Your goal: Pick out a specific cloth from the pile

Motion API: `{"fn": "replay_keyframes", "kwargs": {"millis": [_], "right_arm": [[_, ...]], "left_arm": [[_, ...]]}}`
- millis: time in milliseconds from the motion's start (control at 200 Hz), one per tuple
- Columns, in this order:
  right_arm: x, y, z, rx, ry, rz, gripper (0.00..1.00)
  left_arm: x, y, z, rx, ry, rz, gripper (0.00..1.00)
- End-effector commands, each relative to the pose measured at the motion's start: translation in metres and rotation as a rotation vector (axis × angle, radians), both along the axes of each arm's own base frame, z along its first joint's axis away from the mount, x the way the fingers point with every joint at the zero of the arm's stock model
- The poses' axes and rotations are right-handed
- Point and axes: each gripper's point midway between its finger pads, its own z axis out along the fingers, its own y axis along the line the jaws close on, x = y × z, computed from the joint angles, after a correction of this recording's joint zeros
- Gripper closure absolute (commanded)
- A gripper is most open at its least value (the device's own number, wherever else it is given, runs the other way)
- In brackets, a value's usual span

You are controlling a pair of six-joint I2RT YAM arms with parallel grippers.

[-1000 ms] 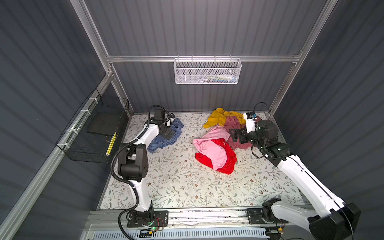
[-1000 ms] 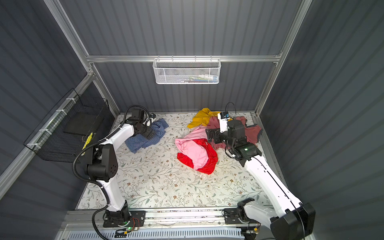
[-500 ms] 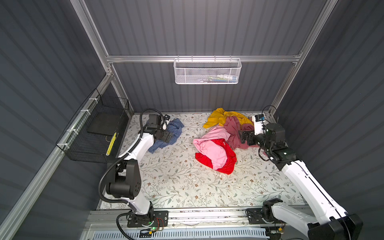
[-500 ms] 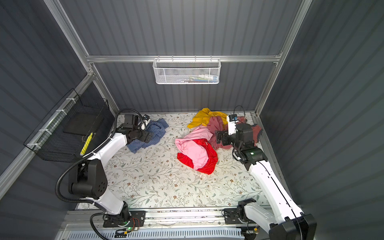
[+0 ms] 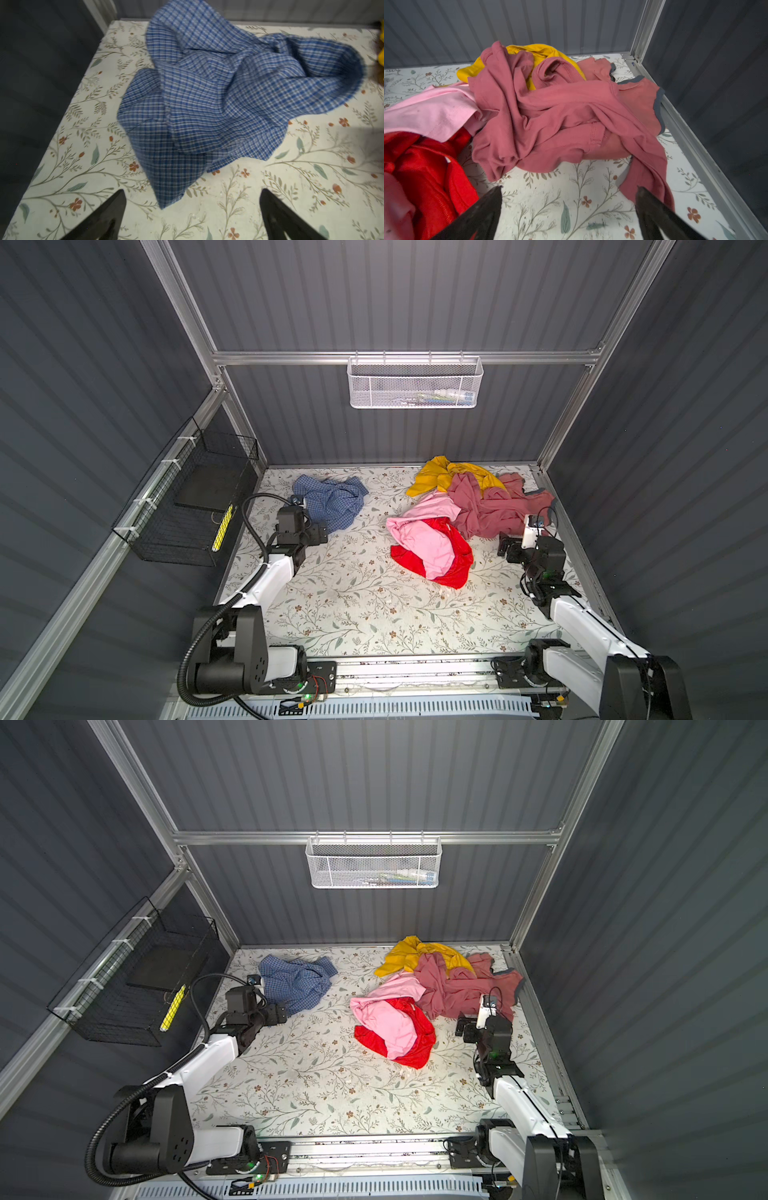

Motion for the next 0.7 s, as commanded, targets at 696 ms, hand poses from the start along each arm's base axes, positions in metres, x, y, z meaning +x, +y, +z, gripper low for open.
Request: {"fn": "replay_keyframes", "kwargs": {"millis": [696], "right_arm": [[0.048,-0.015,-0.011,0.046,-0.142,-0.015,0.01]], "left_arm": [[-0.029,0.06,-0.017,0.102,-0.263,0.317,0.0]]}}
